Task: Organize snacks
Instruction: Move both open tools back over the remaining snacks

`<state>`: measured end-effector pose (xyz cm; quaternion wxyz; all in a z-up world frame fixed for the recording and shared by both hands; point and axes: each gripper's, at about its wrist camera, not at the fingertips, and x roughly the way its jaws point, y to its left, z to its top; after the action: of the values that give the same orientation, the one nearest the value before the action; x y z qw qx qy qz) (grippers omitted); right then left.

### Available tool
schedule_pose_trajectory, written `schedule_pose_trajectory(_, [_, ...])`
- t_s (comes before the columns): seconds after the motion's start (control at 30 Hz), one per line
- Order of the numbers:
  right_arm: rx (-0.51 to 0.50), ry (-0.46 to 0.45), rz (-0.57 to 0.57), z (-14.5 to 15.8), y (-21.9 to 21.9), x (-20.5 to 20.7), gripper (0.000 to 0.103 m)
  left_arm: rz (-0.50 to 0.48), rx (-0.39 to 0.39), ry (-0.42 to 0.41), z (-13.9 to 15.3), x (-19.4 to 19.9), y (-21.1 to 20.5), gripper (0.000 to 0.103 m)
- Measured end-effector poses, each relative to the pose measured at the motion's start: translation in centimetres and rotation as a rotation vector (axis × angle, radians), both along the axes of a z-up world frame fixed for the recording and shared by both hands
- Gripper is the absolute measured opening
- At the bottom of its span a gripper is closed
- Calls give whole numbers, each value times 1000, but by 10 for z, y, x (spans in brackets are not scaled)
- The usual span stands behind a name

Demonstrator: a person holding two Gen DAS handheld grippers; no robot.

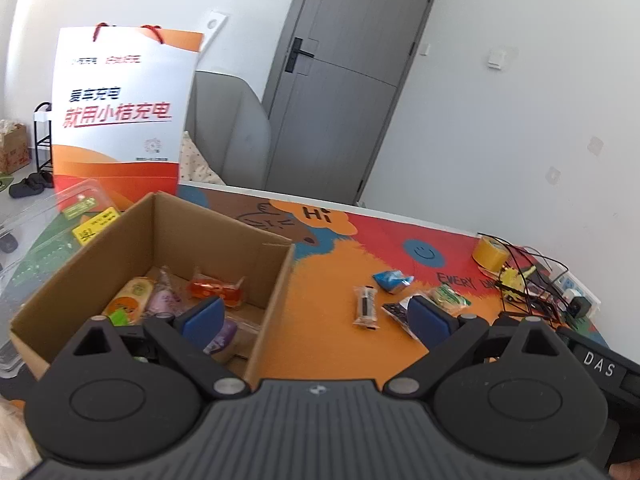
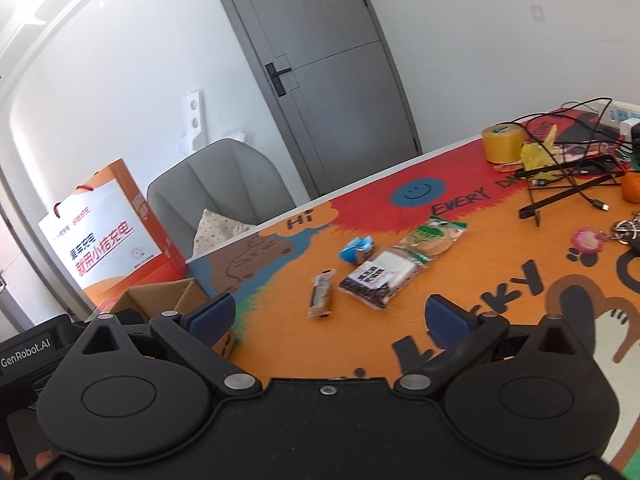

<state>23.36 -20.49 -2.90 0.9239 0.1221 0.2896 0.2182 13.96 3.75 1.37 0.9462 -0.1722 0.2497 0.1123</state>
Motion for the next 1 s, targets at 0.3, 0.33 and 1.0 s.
schedule_pose_trajectory(0.3, [44, 14, -44, -6, -37, 12, 103, -51, 18, 20, -1, 22, -28, 97])
schedule_pose_trajectory(0.33, [52, 16, -52, -7, -43, 13, 103, -55, 19, 24, -1, 25, -31, 97])
schedule_pose_trajectory(1.0, [62, 106, -133, -28, -80, 70, 99, -9, 19, 67, -20, 87, -55, 94])
